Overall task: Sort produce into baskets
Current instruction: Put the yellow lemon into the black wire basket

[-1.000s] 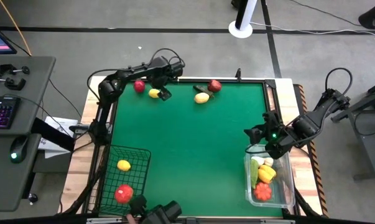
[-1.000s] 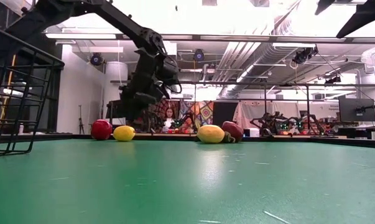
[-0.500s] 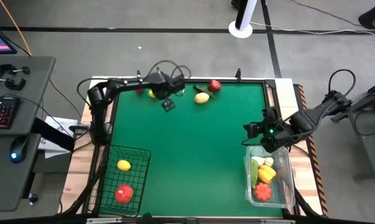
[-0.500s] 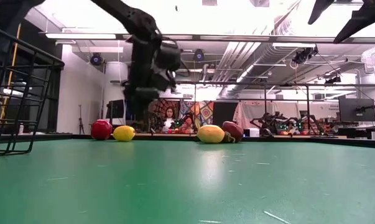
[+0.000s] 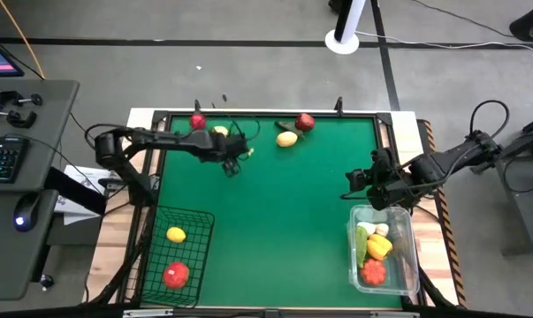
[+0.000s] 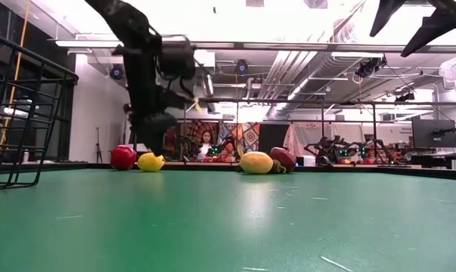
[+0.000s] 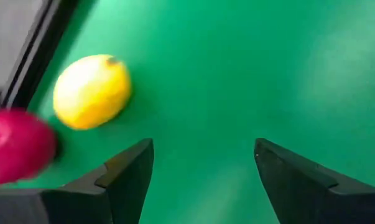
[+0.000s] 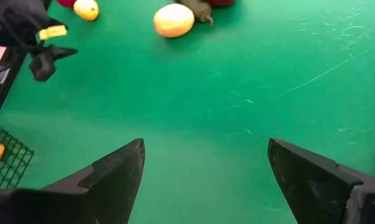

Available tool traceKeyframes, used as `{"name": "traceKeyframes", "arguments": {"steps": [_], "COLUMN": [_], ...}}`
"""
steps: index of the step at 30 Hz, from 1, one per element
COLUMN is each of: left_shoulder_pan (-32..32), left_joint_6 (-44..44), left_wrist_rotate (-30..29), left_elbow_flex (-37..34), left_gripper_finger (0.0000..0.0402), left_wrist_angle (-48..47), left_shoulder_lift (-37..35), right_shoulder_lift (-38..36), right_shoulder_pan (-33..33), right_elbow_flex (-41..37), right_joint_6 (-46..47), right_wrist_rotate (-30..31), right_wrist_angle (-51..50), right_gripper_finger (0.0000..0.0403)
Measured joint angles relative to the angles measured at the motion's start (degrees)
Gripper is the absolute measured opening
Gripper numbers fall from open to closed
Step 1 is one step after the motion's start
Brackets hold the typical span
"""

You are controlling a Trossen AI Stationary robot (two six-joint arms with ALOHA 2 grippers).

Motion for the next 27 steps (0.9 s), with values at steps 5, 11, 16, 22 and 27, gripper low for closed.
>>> {"name": "traceKeyframes", "arguments": {"steps": [5, 11, 16, 22, 27], "left_shoulder_pan": [4.7, 7.9, 12.9, 17.1, 16.9], "left_joint_6": [-0.9, 9.2, 11.3, 18.4, 14.7], "left_wrist_rotate": [-3.6, -9.2, -5.2, -9.0, -3.5], "left_elbow_flex": [-0.1, -0.1, -0.1, -0.1, 0.1], "left_gripper_finger": [0.0256, 0.0242, 0.0232, 0.0222, 0.022], "left_wrist_angle": [3.8, 12.9, 19.4, 28.2, 26.3], "left_shoulder_lift": [1.3, 1.3, 1.3, 1.8, 0.1], "right_shoulder_lift": [0.0, 0.0, 0.0, 0.0, 0.0], "right_shoulder_pan": [-2.3, -3.7, -3.8, -3.8, -3.8], "right_elbow_flex": [0.0, 0.0, 0.0, 0.0, 0.0], "right_joint_6": [0.0, 0.4, 0.4, 0.4, 0.4], "right_wrist_rotate": [-1.1, -4.1, -4.7, -4.9, -5.0], "right_wrist_angle": [0.2, 0.4, 1.5, 2.7, 4.0], "right_gripper_finger": [0.0332, 0.0332, 0.0332, 0.0332, 0.0332]}}
